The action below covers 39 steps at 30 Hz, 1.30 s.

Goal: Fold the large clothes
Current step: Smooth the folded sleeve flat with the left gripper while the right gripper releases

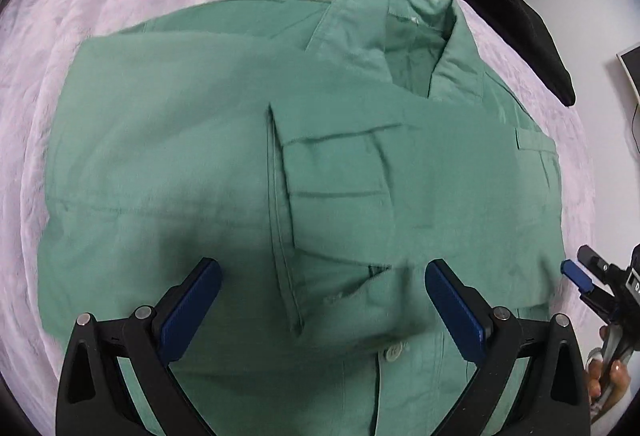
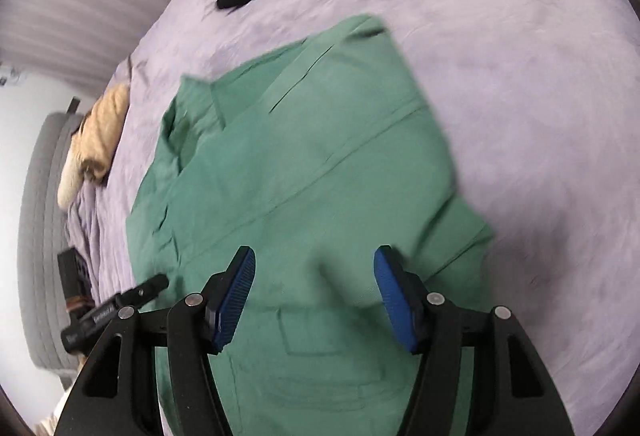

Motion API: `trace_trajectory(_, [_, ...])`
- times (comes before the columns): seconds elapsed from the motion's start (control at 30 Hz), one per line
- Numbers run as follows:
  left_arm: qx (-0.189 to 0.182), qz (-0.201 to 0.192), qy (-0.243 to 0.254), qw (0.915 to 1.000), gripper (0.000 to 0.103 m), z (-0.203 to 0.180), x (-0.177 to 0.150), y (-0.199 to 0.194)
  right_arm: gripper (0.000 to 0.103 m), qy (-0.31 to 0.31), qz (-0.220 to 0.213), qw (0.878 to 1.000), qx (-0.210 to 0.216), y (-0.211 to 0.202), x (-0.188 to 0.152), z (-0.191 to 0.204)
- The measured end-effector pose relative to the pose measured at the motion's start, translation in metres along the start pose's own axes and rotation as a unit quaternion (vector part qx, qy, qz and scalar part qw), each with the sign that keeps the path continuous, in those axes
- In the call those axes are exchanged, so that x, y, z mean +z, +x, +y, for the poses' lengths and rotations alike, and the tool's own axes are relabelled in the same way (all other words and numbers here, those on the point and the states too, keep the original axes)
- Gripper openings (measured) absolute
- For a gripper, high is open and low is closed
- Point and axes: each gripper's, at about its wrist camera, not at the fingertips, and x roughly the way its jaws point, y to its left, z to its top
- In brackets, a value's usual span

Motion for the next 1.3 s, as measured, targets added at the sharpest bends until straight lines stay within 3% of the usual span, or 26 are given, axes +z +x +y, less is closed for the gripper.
trace_trajectory(0.17, [0.019,-0.015,-0.011,0.9996,0.099,0.003,0.035,0.010,0.066,0.059,-0.026,0.998,0.008,0.020,0.072,-0.044])
trace_trajectory(0.2, [0.022,-0.016,-0.011,0.9996,0.090,0.003,0.038,0.013,0.066,0.072,-0.024,0.997,0.014,0.029,0.083,-0.051])
trace_trajectory(0.27, [0.036,-0.006,-0.006,0.9993,0.044,0.001,0.044,0.018,0.063,0.112,0.000,0.993,0.043,0.050,0.097,-0.067])
trace_trajectory(0.3, [0.037,-0.007,-0.004,0.9993,0.038,0.000,0.044,0.019,0.029,0.125,0.010,0.991,0.053,0.057,0.099,-0.069])
trace_trajectory(0.33, [0.041,-0.012,-0.004,0.9991,0.037,-0.002,0.044,0.018,0.002,0.123,0.014,0.990,0.069,0.060,0.100,-0.067])
trace_trajectory(0.43, [0.066,-0.026,0.017,0.9973,0.037,-0.008,0.047,0.019,0.004,0.056,-0.016,0.996,0.066,0.038,0.099,-0.047])
trace_trajectory(0.6, [0.116,-0.035,0.048,0.9915,0.037,-0.025,0.064,0.038,0.004,0.026,-0.012,0.999,-0.035,0.044,0.104,-0.061])
trace_trajectory(0.8, [0.125,-0.056,0.060,0.9888,0.037,-0.025,0.064,0.011,0.005,0.085,-0.003,0.996,0.004,0.010,0.077,-0.086])
trace_trajectory(0.83, [0.123,-0.057,0.065,0.9886,0.037,-0.025,0.063,0.006,0.007,0.098,-0.005,0.995,0.028,-0.002,0.063,-0.088])
trace_trajectory(0.87, [0.121,-0.059,0.070,0.9884,0.037,-0.024,0.059,-0.001,0.017,0.110,-0.004,0.993,0.048,-0.010,0.052,-0.089])
trace_trajectory(0.9, [0.120,-0.062,0.074,0.9881,0.037,-0.025,0.057,-0.005,0.027,0.127,-0.002,0.990,0.068,-0.017,0.038,-0.092])
trace_trajectory(0.93, [0.116,-0.065,0.079,0.9879,0.037,-0.026,0.056,-0.008,0.048,0.149,-0.001,0.985,0.085,-0.022,0.024,-0.095])
trace_trajectory(0.97, [0.112,-0.066,0.083,0.9880,0.037,-0.029,0.055,-0.009,0.056,0.177,0.000,0.978,0.109,-0.025,0.008,-0.100])
trace_trajectory(1.07, [0.116,-0.051,0.089,0.9880,0.038,-0.039,0.050,0.005,0.056,0.262,0.006,0.950,0.170,-0.011,-0.022,-0.117])
trace_trajectory(1.13, [0.131,-0.040,0.086,0.9869,0.038,-0.042,0.047,0.019,0.054,0.312,-0.003,0.931,0.188,0.006,-0.029,-0.127])
trace_trajectory(1.17, [0.145,-0.038,0.086,0.9850,0.038,-0.043,0.046,0.026,0.042,0.326,-0.007,0.925,0.196,0.013,-0.030,-0.131])
trace_trajectory(1.2, [0.152,-0.039,0.085,0.9840,0.038,-0.042,0.045,0.031,0.003,0.337,-0.008,0.919,0.202,0.018,-0.030,-0.133])
trace_trajectory(1.23, [0.152,-0.042,0.083,0.9840,0.038,-0.041,0.045,0.033,0.003,0.339,-0.004,0.919,0.200,0.024,-0.029,-0.132])
trace_trajectory(1.3, [0.150,-0.044,0.072,0.9850,0.038,-0.039,0.048,0.035,0.002,0.306,-0.016,0.940,0.150,0.020,-0.026,-0.124])
